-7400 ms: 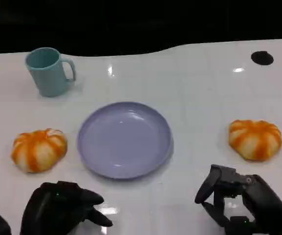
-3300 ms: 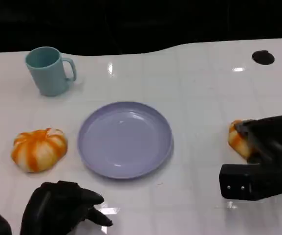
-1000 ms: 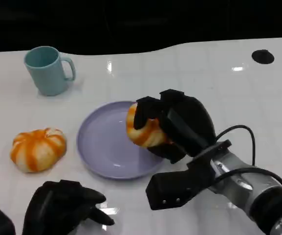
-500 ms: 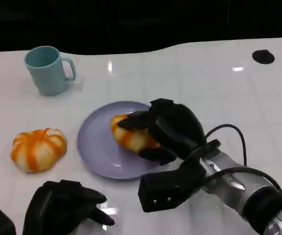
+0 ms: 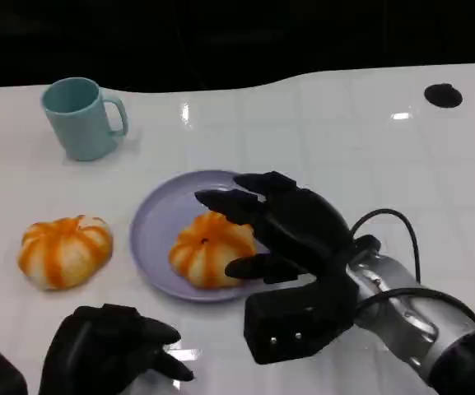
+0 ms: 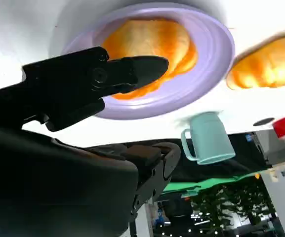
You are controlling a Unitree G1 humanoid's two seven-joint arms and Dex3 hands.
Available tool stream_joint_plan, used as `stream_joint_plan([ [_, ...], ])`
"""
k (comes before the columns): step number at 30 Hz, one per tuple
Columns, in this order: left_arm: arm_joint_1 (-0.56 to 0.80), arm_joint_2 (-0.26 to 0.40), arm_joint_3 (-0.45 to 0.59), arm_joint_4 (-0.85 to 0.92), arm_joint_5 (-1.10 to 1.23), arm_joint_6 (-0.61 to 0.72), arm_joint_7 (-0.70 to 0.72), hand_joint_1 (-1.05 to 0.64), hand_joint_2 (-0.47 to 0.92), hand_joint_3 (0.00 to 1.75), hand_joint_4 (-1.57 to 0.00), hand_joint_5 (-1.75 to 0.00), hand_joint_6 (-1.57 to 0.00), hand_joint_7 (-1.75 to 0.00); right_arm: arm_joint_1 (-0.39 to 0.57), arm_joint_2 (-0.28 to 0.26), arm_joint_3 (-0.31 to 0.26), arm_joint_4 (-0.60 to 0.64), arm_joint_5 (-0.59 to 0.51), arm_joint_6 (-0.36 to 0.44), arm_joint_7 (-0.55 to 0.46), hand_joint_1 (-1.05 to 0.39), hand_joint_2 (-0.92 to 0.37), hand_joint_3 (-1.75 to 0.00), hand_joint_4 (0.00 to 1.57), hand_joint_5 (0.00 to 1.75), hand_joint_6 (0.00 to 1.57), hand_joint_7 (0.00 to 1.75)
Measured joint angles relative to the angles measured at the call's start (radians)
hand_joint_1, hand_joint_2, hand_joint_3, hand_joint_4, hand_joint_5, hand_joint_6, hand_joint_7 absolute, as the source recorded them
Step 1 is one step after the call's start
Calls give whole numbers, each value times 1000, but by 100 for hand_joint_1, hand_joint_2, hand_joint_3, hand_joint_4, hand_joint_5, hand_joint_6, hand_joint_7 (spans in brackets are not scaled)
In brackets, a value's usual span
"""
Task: Grasp the bread from the table and place it into the plate.
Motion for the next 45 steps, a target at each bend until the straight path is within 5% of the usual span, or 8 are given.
stream_joint_plan([
  [12, 0, -1, -2, 0, 0, -1, 2, -105, 77, 0, -157, -38, -157, -15, 178, -79, -106, -230, 124, -101, 35, -44, -92, -7, 24, 51, 44, 8],
  [19, 0, -2, -3, 0, 1, -2, 2, -105, 77, 0, -157, -38, -157, -15, 301, -98, -200, -319, 317, -186, 98, -24, -92, -8, 40, 63, 59, 14],
  [22, 1, -2, -5, -2, 1, -1, 2, -105, 77, 0, -157, -38, -157, -15, 359, -97, -229, -372, 459, -188, 189, -18, -71, -51, 36, 98, 68, 26],
  [23, 2, -2, -5, -3, 1, -2, 2, -105, 77, 0, -157, -38, -157, -15, 383, -97, -239, -399, 525, -179, 231, -18, -57, -77, 40, 109, 71, 38],
  [26, 4, -3, -5, -4, 2, -2, 2, -105, 77, 0, -157, -38, -157, -15, 443, -88, -264, -451, 650, -155, 312, -15, -43, -105, 46, 127, 65, 76],
  [30, 4, -4, -7, -10, 2, -1, 3, -105, 77, 0, -157, -38, -157, -15, 500, -67, -294, -474, 760, -152, 374, -16, -52, -98, 53, 151, 53, 125],
  [36, 4, -7, -8, -13, 2, 0, 12, -105, 77, 0, -157, -39, -157, -16, 587, -70, -338, -545, 802, -93, 424, -13, -71, -82, 65, 158, 62, 137],
  [45, 5, -7, -10, -15, 2, 0, 19, -105, 76, 0, -157, -38, -157, -15, 710, -82, -397, -686, 795, 20, 430, -10, -64, -97, 76, 174, 67, 143],
])
